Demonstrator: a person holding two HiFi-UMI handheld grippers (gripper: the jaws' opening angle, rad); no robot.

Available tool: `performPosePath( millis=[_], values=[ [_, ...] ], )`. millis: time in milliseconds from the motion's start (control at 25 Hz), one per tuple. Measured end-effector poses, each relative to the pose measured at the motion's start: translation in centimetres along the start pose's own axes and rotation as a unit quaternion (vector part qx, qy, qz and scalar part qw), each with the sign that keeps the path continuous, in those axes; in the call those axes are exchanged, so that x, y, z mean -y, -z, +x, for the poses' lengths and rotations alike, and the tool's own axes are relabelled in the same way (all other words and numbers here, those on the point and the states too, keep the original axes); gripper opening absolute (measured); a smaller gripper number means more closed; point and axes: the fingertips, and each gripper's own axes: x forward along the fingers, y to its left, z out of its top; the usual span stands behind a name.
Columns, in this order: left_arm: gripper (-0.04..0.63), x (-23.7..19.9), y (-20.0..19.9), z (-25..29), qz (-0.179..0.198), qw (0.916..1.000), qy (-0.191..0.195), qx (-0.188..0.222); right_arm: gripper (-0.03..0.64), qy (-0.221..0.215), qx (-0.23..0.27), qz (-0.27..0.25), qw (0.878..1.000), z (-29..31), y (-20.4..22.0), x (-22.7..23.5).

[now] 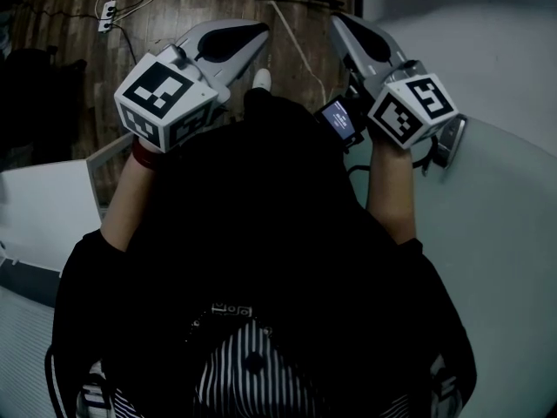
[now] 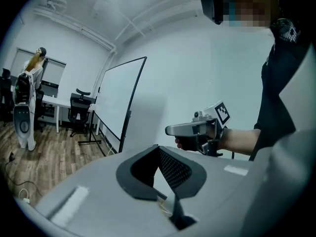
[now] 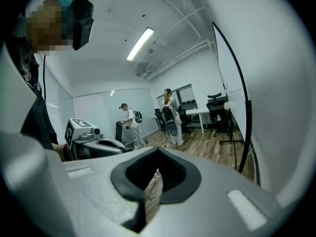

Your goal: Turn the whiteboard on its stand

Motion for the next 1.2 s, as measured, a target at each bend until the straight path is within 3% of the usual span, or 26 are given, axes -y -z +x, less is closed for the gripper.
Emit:
performPosePath(
  millis=[240,960,1200],
  values=[
    [0.003,2.7,3.8,1.2,-0.045,0.9931,0.105,-0.026,0.000,0.089,-0.039,0.054,0.994,-3.0,4.7,0.4],
    [0.003,2.7,3.5,0.0,-0.061,0.9950,0.078,-0.010,0.000,0.042,-0.033,0.031,0.998,-1.7,3.7,-0.4],
    [0.003,2.7,2.4,-1.7,-0.060,0.9949,0.078,-0.019,0.000,0.048,-0.018,0.061,0.997,-2.2,3.1,-0.5]
  ],
)
